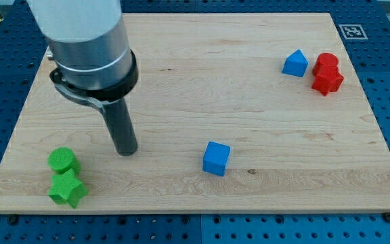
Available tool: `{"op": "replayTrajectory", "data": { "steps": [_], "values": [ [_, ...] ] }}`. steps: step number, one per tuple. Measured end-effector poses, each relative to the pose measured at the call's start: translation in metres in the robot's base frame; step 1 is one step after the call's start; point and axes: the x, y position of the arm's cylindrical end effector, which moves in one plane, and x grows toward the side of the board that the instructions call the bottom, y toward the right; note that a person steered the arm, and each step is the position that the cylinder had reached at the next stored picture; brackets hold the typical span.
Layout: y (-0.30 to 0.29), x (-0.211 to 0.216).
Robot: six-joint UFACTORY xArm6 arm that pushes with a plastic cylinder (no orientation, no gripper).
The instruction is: Move the blue cube into the red star
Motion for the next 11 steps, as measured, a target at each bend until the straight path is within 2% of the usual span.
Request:
{"op": "replayTrajectory", "data": {
  "steps": [1,2,4,6,8,9,11],
  "values": [
    [0.062,0.033],
    [0.126,0.039],
    [0.179,0.005],
    [0.175,0.008],
    [0.114,0.021],
    [0.103,0.018],
    [0.149,0.015]
  ]
}}
